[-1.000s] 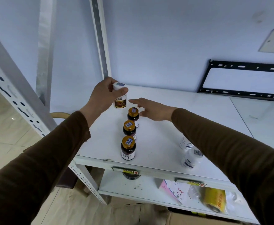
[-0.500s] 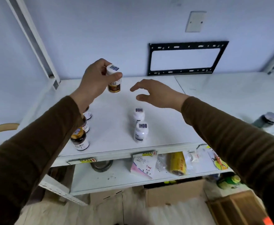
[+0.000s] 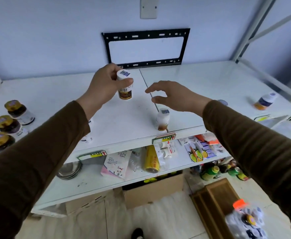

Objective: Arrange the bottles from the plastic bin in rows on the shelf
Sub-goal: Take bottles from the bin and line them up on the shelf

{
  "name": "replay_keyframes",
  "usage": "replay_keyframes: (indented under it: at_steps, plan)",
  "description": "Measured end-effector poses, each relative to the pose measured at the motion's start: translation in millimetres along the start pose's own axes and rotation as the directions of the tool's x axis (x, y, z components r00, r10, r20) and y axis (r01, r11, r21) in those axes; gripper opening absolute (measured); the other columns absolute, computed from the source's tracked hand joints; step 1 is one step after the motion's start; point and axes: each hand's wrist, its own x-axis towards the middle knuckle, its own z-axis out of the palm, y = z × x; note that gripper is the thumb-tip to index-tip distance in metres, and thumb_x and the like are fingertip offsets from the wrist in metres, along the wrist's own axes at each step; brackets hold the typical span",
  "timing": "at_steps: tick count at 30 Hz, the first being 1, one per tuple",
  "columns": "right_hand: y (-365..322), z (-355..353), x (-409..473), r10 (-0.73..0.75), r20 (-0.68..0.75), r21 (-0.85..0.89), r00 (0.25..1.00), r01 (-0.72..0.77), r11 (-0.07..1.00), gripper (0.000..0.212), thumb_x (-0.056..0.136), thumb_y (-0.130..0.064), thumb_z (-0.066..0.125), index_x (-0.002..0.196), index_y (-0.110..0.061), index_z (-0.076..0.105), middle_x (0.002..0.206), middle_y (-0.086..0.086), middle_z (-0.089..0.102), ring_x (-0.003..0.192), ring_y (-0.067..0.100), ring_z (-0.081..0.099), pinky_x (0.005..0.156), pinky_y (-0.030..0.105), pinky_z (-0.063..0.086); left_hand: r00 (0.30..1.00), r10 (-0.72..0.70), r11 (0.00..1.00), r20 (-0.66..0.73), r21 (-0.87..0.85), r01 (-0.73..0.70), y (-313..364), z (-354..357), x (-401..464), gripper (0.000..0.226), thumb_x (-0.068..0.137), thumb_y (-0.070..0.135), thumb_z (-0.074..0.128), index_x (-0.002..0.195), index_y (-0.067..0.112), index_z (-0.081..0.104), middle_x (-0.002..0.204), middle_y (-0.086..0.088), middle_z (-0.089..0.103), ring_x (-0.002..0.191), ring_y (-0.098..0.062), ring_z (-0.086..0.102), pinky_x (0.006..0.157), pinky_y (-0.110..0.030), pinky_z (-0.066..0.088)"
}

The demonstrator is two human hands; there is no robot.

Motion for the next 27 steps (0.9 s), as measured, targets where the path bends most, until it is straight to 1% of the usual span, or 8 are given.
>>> replay_keyframes:
  at_steps: [2, 5, 10, 15, 18, 23, 24, 27]
  plan:
    - [15, -2, -5, 0.014, -0.007, -0.003, 1.0, -0.014, 1.0, 0.032, 0.096, -0.032, 0.058, 0.128, -0.032, 0.059, 0.128, -0.006, 0.059, 0.114, 0.016, 0.054, 0.095, 0.029, 0.043, 1.0, -0.011, 1.0, 0.023, -0.003, 0.011, 3, 18, 6, 0.035, 0.081, 0.031, 0.081, 0.105, 0.013, 0.063, 0.103, 0.003, 0.073, 0.094, -0.012, 0.069, 0.08, -0.028, 0.052]
    - [37, -5, -13, 0.021, -0.042, -0.02, 0.999, -0.022, 1.0, 0.033, 0.096, -0.031, 0.058, 0.129, -0.03, 0.057, 0.126, -0.006, 0.06, 0.111, 0.016, 0.054, 0.091, 0.026, 0.042, 0.999, -0.028, 1.0, 0.043, -0.004, 0.028, 5, 46, 13, 0.034, 0.081, 0.029, 0.08, 0.105, 0.013, 0.063, 0.104, 0.004, 0.073, 0.09, -0.008, 0.067, 0.074, -0.02, 0.05]
    - [77, -16, -23, 0.036, -0.051, -0.049, 0.998, -0.038, 0.998, 0.034, 0.096, -0.034, 0.056, 0.131, -0.031, 0.055, 0.125, -0.008, 0.061, 0.111, 0.014, 0.053, 0.089, 0.026, 0.04, 0.993, -0.103, 0.995, 0.058, 0.004, 0.103, 5, 90, 26, 0.039, 0.081, 0.028, 0.081, 0.109, 0.008, 0.063, 0.105, 0.0, 0.072, 0.097, -0.016, 0.068, 0.073, -0.022, 0.05]
    - [118, -27, -17, -0.024, -0.035, -0.04, 0.999, 0.022, 0.999, 0.035, 0.097, -0.034, 0.056, 0.131, -0.031, 0.055, 0.124, -0.008, 0.061, 0.11, 0.014, 0.053, 0.089, 0.026, 0.04, 0.979, -0.195, 0.973, 0.053, 0.134, 0.187, 1, 127, 38, 0.034, 0.08, 0.029, 0.08, 0.106, 0.014, 0.063, 0.104, 0.0, 0.069, 0.098, -0.019, 0.066, 0.086, -0.038, 0.055]
    - [140, -29, -12, -0.073, 0.013, -0.005, 0.997, 0.073, 0.997, 0.034, 0.096, -0.034, 0.056, 0.13, -0.031, 0.056, 0.124, -0.008, 0.061, 0.109, 0.015, 0.054, 0.089, 0.026, 0.041, 0.957, -0.288, 0.936, 0.033, 0.221, 0.274, -6, 143, 40, 0.032, 0.08, 0.029, 0.08, 0.104, 0.015, 0.064, 0.103, -0.003, 0.069, 0.096, -0.022, 0.066, 0.089, -0.045, 0.056]
    - [168, -34, -8, -0.16, 0.055, 0.039, 0.986, 0.158, 0.987, 0.033, 0.097, -0.034, 0.056, 0.129, -0.031, 0.056, 0.124, -0.008, 0.061, 0.11, 0.015, 0.054, 0.09, 0.029, 0.042, 0.929, -0.369, 0.88, -0.04, 0.307, 0.363, -9, 159, 42, 0.032, 0.08, 0.027, 0.08, 0.103, 0.014, 0.063, 0.094, 0.0, 0.066, 0.081, -0.015, 0.06, 0.07, -0.029, 0.05]
    - [171, -34, -8, -0.172, 0.063, 0.051, 0.983, 0.169, 0.984, 0.033, 0.097, -0.033, 0.056, 0.129, -0.031, 0.057, 0.125, -0.008, 0.061, 0.11, 0.015, 0.054, 0.09, 0.03, 0.042, 0.922, -0.384, 0.871, -0.043, 0.315, 0.377, -9, 161, 41, 0.031, 0.079, 0.026, 0.08, 0.102, 0.014, 0.062, 0.093, 0.0, 0.065, 0.083, -0.017, 0.061, 0.071, -0.03, 0.05]
    - [176, -32, -11, -0.203, 0.086, 0.068, 0.975, 0.197, 0.978, 0.033, 0.097, -0.034, 0.054, 0.13, -0.031, 0.056, 0.126, -0.009, 0.06, 0.108, 0.015, 0.052, 0.092, 0.032, 0.043, 0.903, -0.428, 0.849, -0.025, 0.331, 0.412, -9, 165, 40, 0.029, 0.078, 0.025, 0.081, 0.098, 0.014, 0.062, 0.097, -0.005, 0.066, 0.094, -0.025, 0.064, 0.086, -0.042, 0.055]
